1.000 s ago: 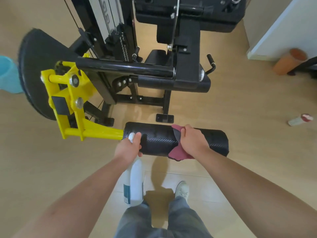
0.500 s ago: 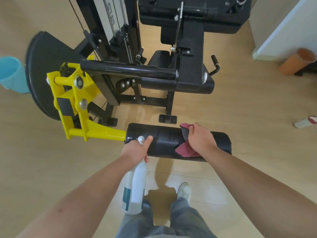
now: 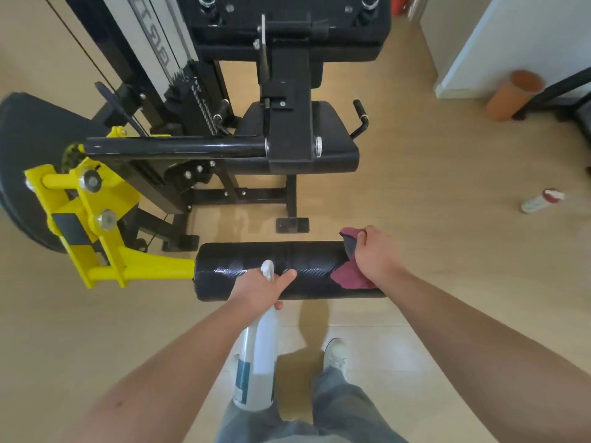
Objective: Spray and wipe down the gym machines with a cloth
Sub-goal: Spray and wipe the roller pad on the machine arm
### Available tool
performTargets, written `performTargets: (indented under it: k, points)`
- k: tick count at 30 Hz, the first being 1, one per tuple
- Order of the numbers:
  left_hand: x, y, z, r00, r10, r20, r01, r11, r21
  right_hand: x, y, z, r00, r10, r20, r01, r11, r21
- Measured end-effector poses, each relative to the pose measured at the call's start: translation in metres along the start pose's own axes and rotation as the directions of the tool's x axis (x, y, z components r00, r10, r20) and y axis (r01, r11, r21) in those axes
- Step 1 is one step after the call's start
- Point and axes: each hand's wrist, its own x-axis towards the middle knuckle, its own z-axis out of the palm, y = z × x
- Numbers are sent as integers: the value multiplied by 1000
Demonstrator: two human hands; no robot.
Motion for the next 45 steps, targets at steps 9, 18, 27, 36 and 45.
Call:
performTargets:
  k: [9, 18, 27, 36, 45]
  points:
    - [-10, 29, 23, 1000, 7, 15, -7, 999, 31, 8, 38, -27, 999, 34, -2, -34, 999, 8]
    - [-21, 61, 61, 999, 19, 32, -22, 994, 111, 12, 77, -45, 1000, 19, -12, -18, 998, 59]
    - [-29, 93, 100, 999, 18, 51, -24, 992, 125, 21, 121, -58, 997, 82, 11, -82, 994, 67]
    - [-28, 119, 124, 995, 52, 80, -58, 996, 73, 19, 142, -59, 997, 66, 50, -70, 993, 93]
    - [-31, 128, 143, 990, 126, 68, -128, 992, 16, 5, 148, -56, 996, -85, -5, 83, 959, 271]
